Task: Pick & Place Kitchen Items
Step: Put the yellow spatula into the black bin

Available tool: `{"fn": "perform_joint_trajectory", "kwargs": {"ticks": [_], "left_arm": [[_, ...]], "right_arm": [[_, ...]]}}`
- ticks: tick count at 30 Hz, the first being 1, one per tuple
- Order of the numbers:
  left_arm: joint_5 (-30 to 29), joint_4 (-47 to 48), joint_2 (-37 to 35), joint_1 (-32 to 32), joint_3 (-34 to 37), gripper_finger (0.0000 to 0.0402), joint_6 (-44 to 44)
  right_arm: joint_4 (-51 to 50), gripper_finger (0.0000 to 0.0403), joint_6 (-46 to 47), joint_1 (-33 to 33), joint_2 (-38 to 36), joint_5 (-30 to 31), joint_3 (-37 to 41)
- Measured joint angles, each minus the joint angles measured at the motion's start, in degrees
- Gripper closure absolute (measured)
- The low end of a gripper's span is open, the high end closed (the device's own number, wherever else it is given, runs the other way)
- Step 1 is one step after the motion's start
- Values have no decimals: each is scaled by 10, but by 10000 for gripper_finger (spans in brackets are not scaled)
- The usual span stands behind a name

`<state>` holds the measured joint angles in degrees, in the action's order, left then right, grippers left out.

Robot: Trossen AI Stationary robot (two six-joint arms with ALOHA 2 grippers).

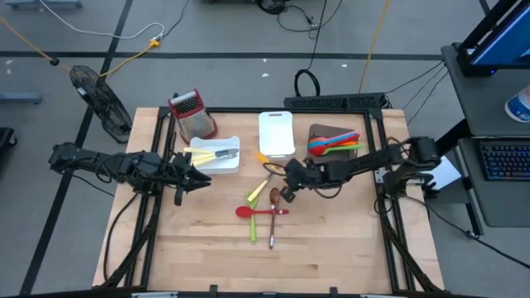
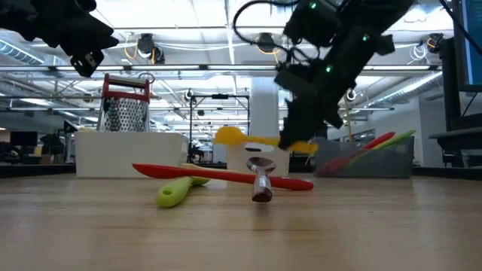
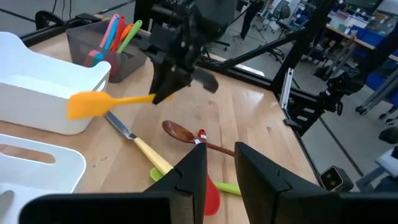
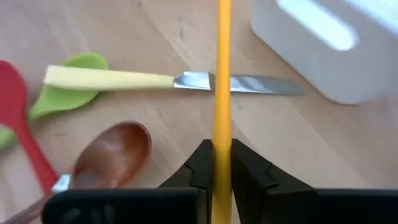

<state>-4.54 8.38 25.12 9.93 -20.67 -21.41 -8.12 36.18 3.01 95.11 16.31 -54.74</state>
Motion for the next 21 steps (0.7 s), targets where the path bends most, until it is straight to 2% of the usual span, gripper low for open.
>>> {"fn": "perform_joint_trajectory", "kwargs": {"ticks": [7, 12, 16, 21], "left_arm": [[0, -2, 0, 0, 0, 316, 4], [0, -12, 0, 0, 0, 316, 6], [0, -14, 0, 0, 0, 316, 7], [0, -14, 0, 0, 0, 316, 3]], "right_arm": [[18, 378, -44, 1, -85, -36, 0], [7, 378, -91, -1, -169, -25, 0], [-33, 378, -132, -7, -243, 24, -1], [-131, 378, -194, -11, -323, 113, -1]]}}
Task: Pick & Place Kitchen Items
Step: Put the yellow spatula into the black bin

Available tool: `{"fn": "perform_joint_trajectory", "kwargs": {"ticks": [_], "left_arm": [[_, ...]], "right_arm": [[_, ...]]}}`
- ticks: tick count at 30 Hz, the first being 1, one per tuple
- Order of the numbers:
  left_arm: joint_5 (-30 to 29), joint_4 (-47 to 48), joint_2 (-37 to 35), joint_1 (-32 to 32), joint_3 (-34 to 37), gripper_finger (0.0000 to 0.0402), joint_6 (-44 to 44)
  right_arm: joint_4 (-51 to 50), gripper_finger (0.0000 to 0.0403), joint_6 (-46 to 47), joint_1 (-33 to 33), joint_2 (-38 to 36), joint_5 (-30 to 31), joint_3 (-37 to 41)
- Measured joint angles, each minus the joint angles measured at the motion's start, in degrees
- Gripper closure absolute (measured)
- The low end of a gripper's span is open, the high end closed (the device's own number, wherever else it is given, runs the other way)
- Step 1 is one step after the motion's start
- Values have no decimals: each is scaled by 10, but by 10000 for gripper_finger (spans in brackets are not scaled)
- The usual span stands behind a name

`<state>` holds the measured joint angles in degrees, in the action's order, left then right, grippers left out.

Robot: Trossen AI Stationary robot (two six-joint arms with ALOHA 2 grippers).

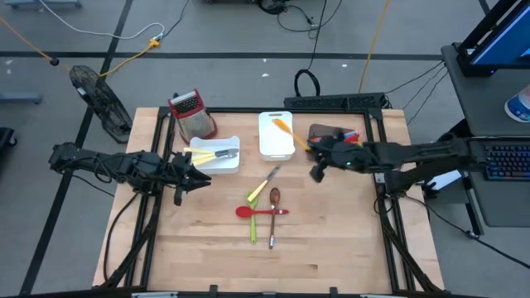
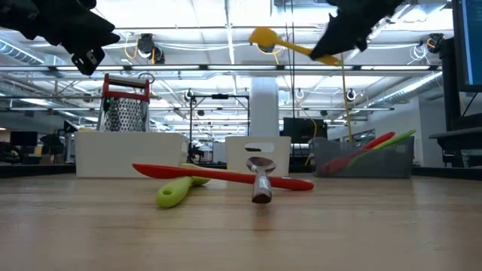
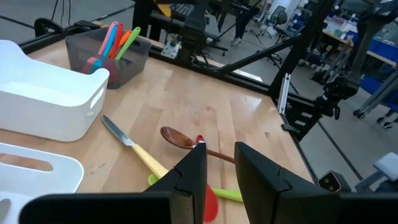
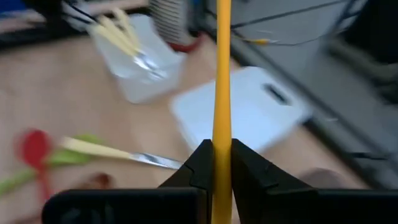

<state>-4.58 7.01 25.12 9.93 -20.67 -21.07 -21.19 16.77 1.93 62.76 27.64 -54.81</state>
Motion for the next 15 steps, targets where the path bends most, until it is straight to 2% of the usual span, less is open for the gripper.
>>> {"fn": "perform_joint_trajectory", "kwargs": {"ticks": [7, 15], "left_arm": [[0, 4, 0, 0, 0, 316, -1], [-5, 13, 0, 0, 0, 316, -2]], "right_arm": [[-135, 378, -107, 0, -75, 109, 0], [-239, 378, -282, 0, -99, 225, 0]]}}
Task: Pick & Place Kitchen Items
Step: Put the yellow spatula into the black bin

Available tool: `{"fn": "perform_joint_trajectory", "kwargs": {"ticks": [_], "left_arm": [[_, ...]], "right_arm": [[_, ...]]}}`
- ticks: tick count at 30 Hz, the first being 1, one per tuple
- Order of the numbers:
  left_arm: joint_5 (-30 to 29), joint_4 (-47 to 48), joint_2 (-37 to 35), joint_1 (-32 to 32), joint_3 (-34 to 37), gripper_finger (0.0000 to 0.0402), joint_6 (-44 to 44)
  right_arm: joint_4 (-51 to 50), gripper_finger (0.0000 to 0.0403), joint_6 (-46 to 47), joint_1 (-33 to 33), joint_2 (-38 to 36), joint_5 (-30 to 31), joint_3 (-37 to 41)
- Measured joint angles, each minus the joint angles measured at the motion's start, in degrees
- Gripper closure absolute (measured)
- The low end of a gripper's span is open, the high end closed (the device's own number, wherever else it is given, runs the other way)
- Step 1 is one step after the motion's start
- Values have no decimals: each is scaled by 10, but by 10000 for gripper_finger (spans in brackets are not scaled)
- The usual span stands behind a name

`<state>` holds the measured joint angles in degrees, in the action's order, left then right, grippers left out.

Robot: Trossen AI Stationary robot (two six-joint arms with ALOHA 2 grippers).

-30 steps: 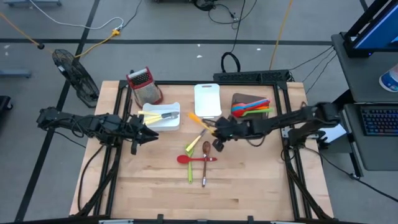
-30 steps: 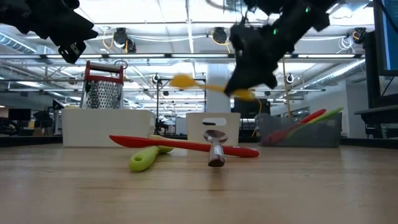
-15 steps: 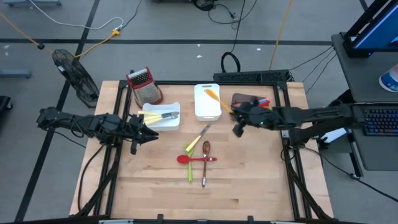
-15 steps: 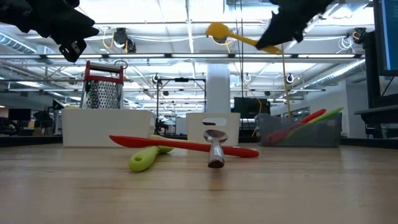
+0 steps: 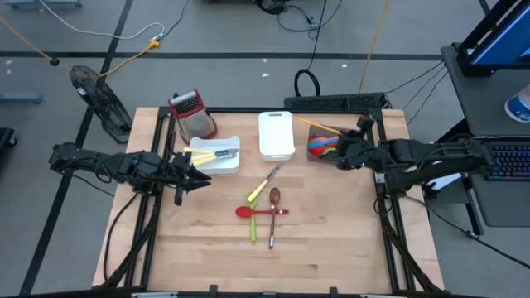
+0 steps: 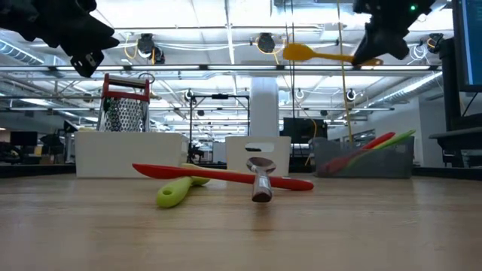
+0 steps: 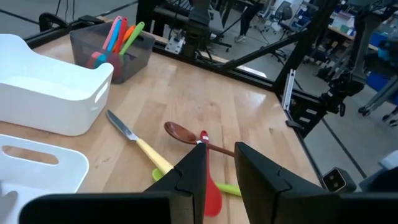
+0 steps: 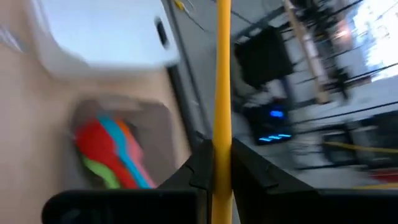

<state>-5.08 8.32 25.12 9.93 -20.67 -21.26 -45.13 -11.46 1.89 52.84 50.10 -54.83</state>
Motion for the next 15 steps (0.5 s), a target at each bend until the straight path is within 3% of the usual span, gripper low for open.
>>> {"fn": "perform_joint_trajectory", "kwargs": {"ticks": [7, 15], "left_arm": [[0, 2, 0, 0, 0, 316, 0], [0, 2, 0, 0, 0, 316, -5]], "right_arm": [[-59, 378, -153, -1, 2, 100, 0], [-99, 378, -260, -20, 2, 169, 0]]}}
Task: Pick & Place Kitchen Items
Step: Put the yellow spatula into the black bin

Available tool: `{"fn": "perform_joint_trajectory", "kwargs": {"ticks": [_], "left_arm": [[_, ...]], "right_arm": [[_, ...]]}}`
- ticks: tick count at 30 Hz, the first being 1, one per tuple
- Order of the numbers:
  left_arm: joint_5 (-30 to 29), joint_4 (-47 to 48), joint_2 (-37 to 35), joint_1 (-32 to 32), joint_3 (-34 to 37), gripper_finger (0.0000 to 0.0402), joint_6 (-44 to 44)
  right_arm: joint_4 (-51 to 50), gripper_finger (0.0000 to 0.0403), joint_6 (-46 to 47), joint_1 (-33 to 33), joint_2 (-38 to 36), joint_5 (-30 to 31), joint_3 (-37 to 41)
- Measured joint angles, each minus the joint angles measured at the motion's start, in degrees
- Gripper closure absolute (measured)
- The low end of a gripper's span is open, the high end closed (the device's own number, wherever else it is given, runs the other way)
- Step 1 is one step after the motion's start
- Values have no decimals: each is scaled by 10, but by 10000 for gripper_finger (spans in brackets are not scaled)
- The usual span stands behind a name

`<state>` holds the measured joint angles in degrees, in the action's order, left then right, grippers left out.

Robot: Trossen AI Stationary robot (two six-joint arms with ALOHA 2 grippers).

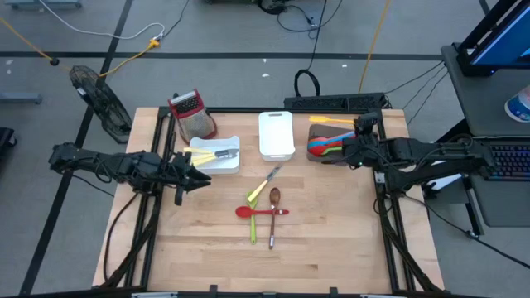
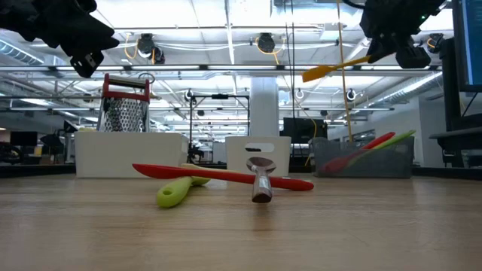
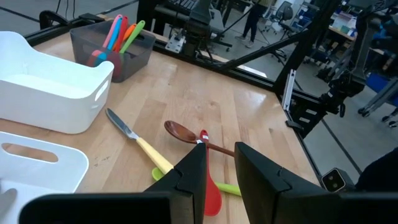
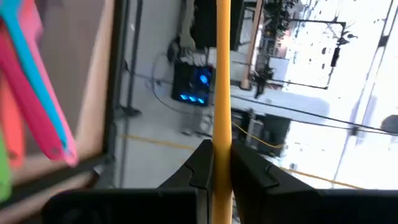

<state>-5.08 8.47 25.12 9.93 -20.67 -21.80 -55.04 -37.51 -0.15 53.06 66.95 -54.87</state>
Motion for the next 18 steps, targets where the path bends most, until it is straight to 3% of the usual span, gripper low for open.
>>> {"fn": "perform_joint_trajectory", "kwargs": {"ticks": [8, 18], "left_arm": [[0, 0, 0, 0, 0, 316, 0], [-27, 5, 0, 0, 0, 316, 6]], "right_arm": [[-23, 374, -107, -21, 0, 36, 0], [-43, 378, -162, -43, 0, -2, 4]]}}
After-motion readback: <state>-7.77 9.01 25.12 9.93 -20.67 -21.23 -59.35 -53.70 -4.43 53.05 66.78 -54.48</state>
